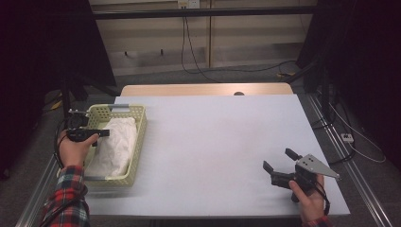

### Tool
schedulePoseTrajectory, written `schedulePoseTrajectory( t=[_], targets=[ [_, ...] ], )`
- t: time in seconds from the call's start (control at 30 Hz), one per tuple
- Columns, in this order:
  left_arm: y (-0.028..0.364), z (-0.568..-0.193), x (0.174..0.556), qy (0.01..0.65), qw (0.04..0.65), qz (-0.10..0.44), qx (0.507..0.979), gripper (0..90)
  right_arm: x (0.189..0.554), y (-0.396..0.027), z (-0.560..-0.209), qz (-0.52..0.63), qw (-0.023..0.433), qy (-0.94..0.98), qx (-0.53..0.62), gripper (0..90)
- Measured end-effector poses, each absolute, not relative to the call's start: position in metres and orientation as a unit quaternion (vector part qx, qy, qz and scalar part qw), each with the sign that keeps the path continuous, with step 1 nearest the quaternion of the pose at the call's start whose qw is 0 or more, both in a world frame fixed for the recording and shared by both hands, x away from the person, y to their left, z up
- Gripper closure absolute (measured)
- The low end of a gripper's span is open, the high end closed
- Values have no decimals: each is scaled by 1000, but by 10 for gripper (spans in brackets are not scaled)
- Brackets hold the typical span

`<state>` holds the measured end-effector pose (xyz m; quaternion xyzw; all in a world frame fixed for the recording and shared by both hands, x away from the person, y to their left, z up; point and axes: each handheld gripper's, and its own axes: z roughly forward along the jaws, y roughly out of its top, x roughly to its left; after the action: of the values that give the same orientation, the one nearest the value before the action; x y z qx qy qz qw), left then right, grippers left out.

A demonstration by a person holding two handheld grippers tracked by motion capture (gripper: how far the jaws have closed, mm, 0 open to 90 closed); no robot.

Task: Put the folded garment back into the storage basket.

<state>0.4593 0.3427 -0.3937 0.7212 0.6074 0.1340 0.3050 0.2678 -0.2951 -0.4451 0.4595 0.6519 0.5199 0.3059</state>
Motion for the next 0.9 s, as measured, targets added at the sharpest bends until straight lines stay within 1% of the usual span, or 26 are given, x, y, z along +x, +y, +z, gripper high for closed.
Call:
schedulePoseTrajectory(
  t=[0.17,0.2,0.6,0.73,0.9],
  targets=[
    [344,-388,458,603,304,138,724,570,268,-295,-445,519,307,652,459,39],
    [344,-388,458,607,309,143,718,569,268,-295,-445,520,307,652,458,39],
    [344,-383,456,607,315,138,716,550,268,-296,-445,520,308,652,458,39],
    [341,-381,457,605,312,131,721,535,268,-296,-445,519,307,653,458,39],
    [336,-377,458,602,325,125,719,490,268,-296,-445,519,307,653,459,39]
  ],
)
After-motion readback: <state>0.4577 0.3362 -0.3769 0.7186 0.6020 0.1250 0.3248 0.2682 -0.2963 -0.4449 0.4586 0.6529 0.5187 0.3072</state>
